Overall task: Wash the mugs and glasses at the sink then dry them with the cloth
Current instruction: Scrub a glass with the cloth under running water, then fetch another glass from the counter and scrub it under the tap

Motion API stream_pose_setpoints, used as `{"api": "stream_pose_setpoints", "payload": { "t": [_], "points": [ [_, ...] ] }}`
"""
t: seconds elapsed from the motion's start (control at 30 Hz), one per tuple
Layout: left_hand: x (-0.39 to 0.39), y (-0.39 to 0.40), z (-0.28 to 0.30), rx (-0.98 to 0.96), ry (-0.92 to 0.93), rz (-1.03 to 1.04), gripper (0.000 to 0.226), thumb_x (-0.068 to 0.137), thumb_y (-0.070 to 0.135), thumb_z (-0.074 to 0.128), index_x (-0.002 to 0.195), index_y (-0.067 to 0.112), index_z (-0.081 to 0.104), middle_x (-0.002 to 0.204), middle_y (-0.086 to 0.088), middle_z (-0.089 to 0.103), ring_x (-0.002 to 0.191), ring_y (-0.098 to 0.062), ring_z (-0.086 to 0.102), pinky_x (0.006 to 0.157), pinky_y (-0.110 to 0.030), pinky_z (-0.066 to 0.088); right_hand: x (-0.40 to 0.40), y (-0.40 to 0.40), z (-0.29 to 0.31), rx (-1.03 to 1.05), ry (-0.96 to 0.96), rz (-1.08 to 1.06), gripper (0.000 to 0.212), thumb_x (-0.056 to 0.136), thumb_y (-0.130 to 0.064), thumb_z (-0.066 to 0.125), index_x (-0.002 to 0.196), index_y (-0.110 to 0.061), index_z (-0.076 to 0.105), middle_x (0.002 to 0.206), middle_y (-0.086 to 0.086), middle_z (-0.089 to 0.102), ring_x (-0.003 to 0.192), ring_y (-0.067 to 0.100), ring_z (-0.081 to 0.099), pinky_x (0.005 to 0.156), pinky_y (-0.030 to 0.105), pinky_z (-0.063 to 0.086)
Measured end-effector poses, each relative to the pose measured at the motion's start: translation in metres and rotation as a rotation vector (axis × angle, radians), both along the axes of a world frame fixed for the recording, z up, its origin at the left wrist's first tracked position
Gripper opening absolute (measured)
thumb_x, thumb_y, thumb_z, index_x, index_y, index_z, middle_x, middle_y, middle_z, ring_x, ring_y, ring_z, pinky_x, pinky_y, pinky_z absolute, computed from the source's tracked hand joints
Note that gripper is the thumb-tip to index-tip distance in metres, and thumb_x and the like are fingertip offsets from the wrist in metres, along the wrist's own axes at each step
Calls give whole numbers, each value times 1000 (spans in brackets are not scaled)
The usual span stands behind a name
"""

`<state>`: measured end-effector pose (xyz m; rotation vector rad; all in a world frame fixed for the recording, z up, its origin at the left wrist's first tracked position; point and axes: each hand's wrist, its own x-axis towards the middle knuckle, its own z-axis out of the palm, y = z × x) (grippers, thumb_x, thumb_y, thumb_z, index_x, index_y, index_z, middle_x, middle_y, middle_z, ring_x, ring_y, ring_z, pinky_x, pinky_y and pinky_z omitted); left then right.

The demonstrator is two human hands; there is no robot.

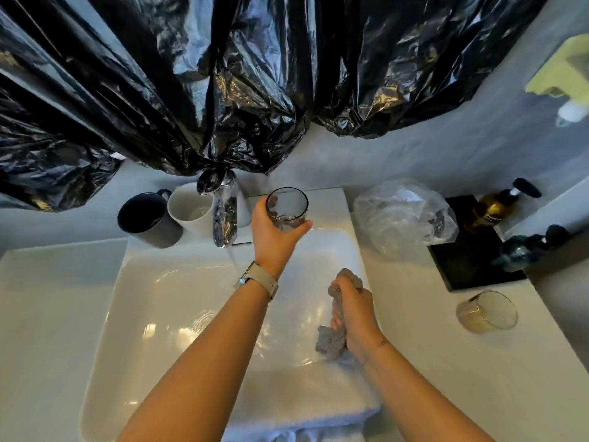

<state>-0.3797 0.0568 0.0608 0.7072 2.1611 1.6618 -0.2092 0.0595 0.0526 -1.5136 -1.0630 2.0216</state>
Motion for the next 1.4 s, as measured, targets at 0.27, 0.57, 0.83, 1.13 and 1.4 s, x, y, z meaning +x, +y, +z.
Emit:
{"api": "stream_pose_setpoints", "payload": {
  "t": [0.27,0.57,0.83,1.13,1.4],
  "points": [
    [-24,25,-28,-55,-8,84,86,67,17,90,138,7,42,134,-10,51,121,-19,51,100,-18,39,7,12,11,-115,121,23,34,90,-30,64,59,-16,66,56,11,55,39,17,46,41,26,43],
    [-9,-4,-19,-59,-215,3,101,77,10,83,154,5,18,157,-14,28,144,-25,31,119,-36,29,30,-12,45,62,158,5,18,91,-25,61,84,-9,66,74,11,60,56,19,57,55,38,46],
    [86,-82,-15,-65,-389,-281,30,92,4,63,117,22,61,116,4,69,99,-6,67,81,-16,53,91,-24,65,204,122,-178,16,93,-23,59,94,-8,64,71,5,64,59,25,61,49,32,47],
    [216,-52,-24,-108,-363,-247,21,88,-3,63,97,16,67,98,3,75,93,-12,70,81,-21,54,211,39,51,211,72,-118,15,92,-21,62,102,-10,64,76,12,70,61,28,66,42,26,46],
    [308,48,-53,-304,-164,-413,36,87,11,70,111,34,55,118,18,60,109,-4,59,90,-19,51,296,120,33,132,38,-77,29,89,-28,65,113,-11,63,82,18,66,66,30,63,43,26,44]
  ]
}}
